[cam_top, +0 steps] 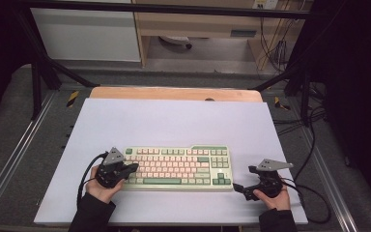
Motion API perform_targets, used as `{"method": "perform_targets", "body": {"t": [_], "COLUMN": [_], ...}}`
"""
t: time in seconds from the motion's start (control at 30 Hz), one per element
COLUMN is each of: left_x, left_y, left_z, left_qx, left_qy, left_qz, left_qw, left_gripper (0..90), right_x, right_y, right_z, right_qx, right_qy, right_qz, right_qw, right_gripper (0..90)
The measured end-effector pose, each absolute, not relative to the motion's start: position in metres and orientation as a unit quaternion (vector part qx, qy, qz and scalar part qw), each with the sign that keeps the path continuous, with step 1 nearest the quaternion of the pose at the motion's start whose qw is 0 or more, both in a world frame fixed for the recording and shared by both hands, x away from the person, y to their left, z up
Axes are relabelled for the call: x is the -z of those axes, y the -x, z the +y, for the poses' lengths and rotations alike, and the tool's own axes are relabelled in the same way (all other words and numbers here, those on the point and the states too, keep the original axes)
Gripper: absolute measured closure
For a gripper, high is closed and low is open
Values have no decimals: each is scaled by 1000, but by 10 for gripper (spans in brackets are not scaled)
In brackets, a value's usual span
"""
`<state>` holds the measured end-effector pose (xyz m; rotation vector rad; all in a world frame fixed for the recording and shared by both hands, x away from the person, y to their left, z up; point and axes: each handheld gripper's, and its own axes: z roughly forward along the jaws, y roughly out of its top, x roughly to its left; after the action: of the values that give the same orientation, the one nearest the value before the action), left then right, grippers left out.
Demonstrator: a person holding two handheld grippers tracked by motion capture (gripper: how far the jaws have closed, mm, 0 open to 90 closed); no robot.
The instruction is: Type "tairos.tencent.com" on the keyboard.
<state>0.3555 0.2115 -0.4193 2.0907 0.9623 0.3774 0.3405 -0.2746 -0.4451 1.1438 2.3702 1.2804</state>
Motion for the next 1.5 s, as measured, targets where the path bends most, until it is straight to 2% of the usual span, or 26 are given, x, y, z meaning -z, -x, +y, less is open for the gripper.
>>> {"method": "perform_targets", "body": {"t": [0.5, 0.9, 1.3, 1.5], "left_x": [430, 423, 422, 421], "left_y": [-359, -354, -353, -352], "left_z": [212, 218, 221, 222], "left_qx": [-151, -156, -151, -150], "left_qy": [-828, -819, -815, -815], "left_qz": [380, 380, 379, 377], "left_qw": [384, 401, 411, 414], "left_gripper": [900, 900, 900, 900], "right_x": [445, 436, 419, 412], "right_y": [-341, -339, -336, -336], "right_z": [-274, -269, -235, -221], "right_qx": [-435, -444, -433, -444], "right_qy": [-389, -383, -369, -362], "right_qz": [805, 804, 813, 810], "right_qw": [105, 106, 121, 126], "right_gripper": [6, 7, 92, 188]}}
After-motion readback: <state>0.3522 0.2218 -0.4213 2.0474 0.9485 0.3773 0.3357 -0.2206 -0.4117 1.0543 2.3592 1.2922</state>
